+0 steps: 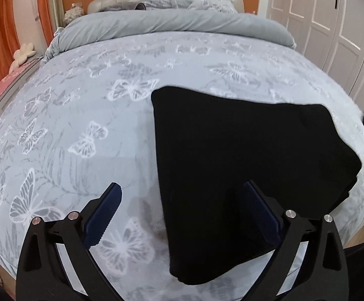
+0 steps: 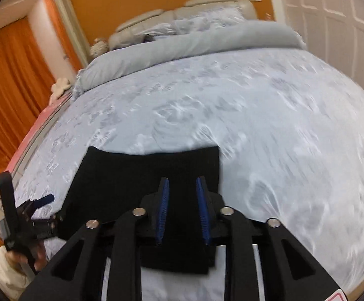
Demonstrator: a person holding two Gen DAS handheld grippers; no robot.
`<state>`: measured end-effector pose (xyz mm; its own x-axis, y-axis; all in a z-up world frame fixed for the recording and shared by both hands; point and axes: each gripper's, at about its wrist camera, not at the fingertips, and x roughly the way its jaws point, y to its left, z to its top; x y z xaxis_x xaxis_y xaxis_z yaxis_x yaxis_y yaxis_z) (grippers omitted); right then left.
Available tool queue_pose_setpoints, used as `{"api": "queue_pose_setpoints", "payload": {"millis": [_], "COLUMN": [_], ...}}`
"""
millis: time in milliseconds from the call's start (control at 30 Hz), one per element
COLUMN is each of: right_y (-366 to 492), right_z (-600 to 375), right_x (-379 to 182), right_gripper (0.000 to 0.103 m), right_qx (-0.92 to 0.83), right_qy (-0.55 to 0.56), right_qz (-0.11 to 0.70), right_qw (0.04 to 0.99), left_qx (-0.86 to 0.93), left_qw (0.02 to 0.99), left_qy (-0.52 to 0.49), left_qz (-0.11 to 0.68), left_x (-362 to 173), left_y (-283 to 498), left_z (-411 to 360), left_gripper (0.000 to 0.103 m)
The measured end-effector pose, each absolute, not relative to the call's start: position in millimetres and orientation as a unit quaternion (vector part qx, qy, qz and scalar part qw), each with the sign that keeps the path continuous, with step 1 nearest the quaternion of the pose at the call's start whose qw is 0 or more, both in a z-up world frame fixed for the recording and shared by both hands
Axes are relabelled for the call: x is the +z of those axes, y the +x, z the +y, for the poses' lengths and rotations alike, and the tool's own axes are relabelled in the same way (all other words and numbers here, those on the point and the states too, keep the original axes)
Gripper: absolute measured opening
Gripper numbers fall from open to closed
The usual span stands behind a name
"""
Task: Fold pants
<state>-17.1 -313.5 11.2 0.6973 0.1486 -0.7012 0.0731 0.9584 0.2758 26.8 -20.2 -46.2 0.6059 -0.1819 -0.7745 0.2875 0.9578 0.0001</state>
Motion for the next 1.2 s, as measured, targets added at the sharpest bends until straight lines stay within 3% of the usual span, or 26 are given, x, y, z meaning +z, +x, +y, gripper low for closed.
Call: {"api": "queue_pose_setpoints", "payload": {"millis": [33,100,267,467,600,700,867,1067,1200], "right_y": [1,34,72,51,73,73,55,46,37], "right_z": [-305,-292,-304,-297,-294,-309,-251,-150,-107], "right_x": [6,-13,-68,-30,-64,-61,-24,-47,-68], "right_gripper": [0.006,0.002,0.000,0.003,0.000,0.000,0.004,0.004,0.004], "right_qx": [0.032,0.042,-0.003,0.015,-0.003,-0.001,0.098,0.230,0.230], "right_qy": [0.131,0.112,0.108,0.135,0.115,0.184,0.166,0.115,0.036], "right_qz": [0.404,0.438,0.495,0.440,0.489,0.480,0.433,0.487,0.495], "right_qw": [0.905,0.891,0.862,0.887,0.865,0.858,0.880,0.835,0.837], "left_qx": [-0.132,-0.129,-0.129,-0.126,-0.120,-0.114,-0.110,-0.075,-0.059], "left_qw": [0.893,0.894,0.891,0.888,0.890,0.891,0.894,0.901,0.902], "left_qy": [0.064,0.063,0.070,0.070,0.077,0.076,0.062,0.026,0.013], "left_qz": [0.425,0.425,0.429,0.436,0.433,0.433,0.430,0.427,0.427], "left_x": [-45,-45,-50,-53,-54,-54,-45,-33,-32], "left_y": [28,30,35,38,37,37,37,43,44], "left_z": [-22,-24,-28,-28,-30,-28,-11,29,49], "left_gripper": [0.095,0.095,0.095,0.095,0.095,0.095,0.095,0.095,0.095]}}
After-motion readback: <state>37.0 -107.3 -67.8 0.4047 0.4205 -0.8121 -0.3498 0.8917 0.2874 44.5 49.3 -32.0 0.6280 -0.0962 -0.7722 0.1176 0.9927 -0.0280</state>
